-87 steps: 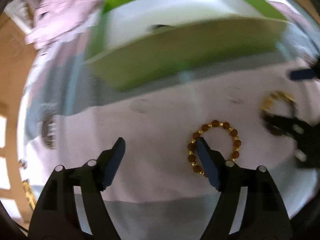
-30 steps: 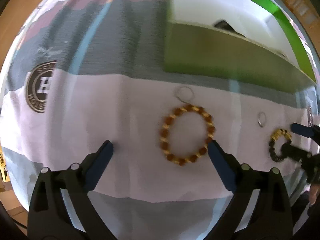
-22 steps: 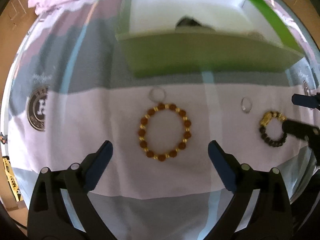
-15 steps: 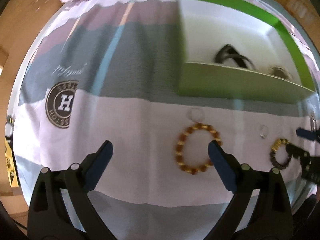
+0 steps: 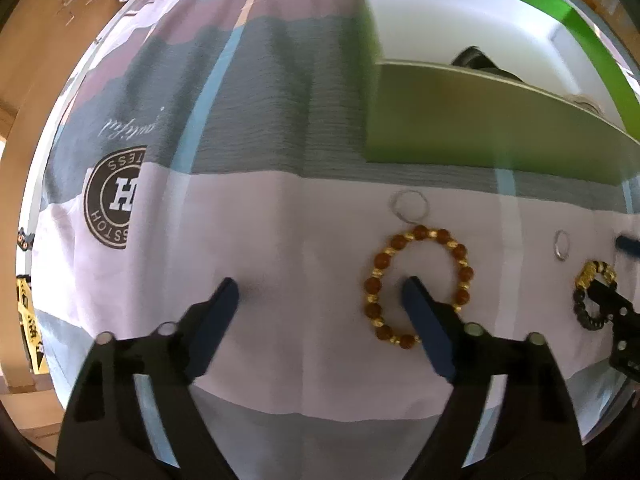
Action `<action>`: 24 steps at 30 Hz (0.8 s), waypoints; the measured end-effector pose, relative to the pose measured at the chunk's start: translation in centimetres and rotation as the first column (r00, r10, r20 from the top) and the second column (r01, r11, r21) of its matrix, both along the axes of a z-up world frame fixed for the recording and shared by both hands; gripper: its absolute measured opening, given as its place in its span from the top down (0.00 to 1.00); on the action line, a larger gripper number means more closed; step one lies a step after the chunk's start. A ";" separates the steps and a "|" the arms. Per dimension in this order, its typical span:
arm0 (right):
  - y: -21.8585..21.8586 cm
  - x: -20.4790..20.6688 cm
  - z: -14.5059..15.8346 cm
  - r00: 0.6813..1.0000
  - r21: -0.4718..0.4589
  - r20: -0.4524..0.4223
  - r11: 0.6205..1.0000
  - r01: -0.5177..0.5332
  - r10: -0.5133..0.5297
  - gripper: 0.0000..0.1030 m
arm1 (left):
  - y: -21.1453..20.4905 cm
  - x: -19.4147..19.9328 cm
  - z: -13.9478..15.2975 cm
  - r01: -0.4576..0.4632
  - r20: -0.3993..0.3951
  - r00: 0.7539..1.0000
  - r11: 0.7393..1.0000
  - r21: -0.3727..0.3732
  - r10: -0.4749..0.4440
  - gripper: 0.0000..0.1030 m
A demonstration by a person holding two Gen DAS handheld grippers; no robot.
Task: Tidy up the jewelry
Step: 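Move the right tool to the black-bead bracelet while the left tool moves to the amber bracelet, then close the right tool on the black-bead bracelet while the left tool closes on the amber bracelet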
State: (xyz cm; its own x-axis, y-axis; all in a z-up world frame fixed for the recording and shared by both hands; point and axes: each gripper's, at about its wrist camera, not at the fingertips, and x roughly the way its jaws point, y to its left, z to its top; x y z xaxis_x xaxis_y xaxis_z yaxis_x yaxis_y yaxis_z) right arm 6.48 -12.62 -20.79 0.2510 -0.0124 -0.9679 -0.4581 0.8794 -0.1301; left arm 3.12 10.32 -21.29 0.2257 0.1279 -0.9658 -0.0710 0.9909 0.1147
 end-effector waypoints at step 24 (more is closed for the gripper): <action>4.1 -2.9 1.3 0.998 0.152 -0.010 0.987 -0.059 0.061 0.88 | -2.4 -1.7 2.3 0.093 0.057 0.994 0.993 -0.078 -0.089 0.82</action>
